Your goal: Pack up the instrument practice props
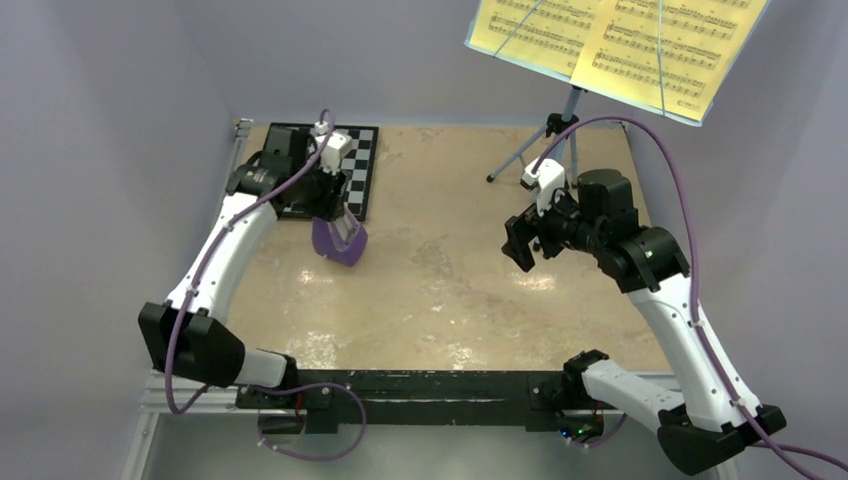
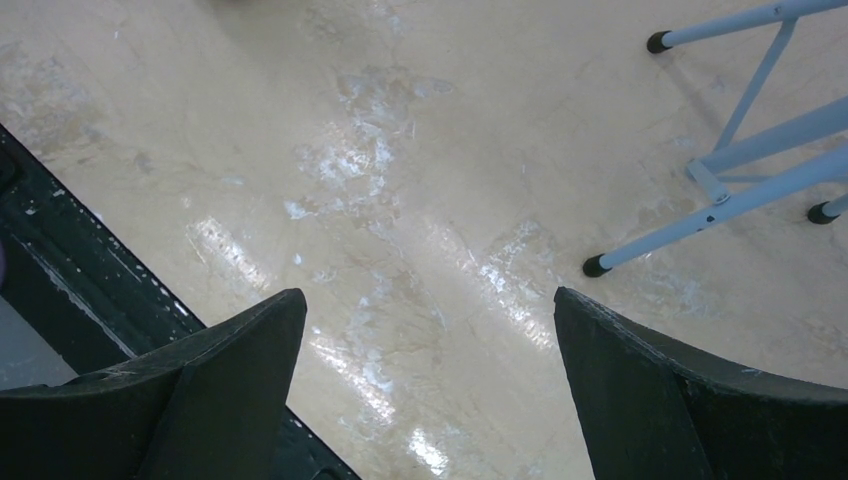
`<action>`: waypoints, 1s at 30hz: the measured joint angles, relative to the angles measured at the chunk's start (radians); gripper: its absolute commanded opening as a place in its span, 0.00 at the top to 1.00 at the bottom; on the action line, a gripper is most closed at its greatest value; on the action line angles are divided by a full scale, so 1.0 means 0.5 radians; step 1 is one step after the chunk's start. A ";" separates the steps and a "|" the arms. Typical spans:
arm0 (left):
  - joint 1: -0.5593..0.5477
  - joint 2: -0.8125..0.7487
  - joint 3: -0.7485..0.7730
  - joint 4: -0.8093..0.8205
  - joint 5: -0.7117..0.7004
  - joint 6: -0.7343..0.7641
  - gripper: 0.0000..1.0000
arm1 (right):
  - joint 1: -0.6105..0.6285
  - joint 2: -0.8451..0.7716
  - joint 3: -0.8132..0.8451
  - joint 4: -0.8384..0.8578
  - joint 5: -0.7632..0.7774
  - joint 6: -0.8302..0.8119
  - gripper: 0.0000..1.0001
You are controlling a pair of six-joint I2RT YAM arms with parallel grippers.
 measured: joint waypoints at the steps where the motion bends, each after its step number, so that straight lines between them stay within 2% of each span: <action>1: 0.044 -0.044 -0.001 -0.008 -0.021 0.017 1.00 | 0.000 0.009 -0.001 0.003 0.000 0.001 0.01; 7: 0.343 -0.255 -0.082 -0.016 -0.066 0.069 1.00 | 0.000 0.048 0.000 0.019 0.000 0.000 0.01; 13: 0.673 -0.290 -0.205 -0.009 -0.111 0.153 1.00 | 0.000 0.068 0.000 0.034 -0.001 0.008 0.01; 21: 0.855 -0.393 -0.500 0.098 -0.101 0.229 1.00 | -0.005 0.064 0.000 0.037 -0.031 0.016 0.01; 24: 0.892 -0.397 -0.546 0.146 -0.082 0.226 0.92 | -0.008 0.065 0.004 0.031 -0.051 0.018 0.01; 27: 0.913 -0.429 -0.587 0.198 -0.060 0.227 0.77 | -0.008 0.065 0.009 0.029 -0.061 0.019 0.01; 30: 0.925 -0.481 -0.641 0.234 -0.047 0.229 0.50 | -0.008 0.074 0.012 0.029 -0.071 0.030 0.01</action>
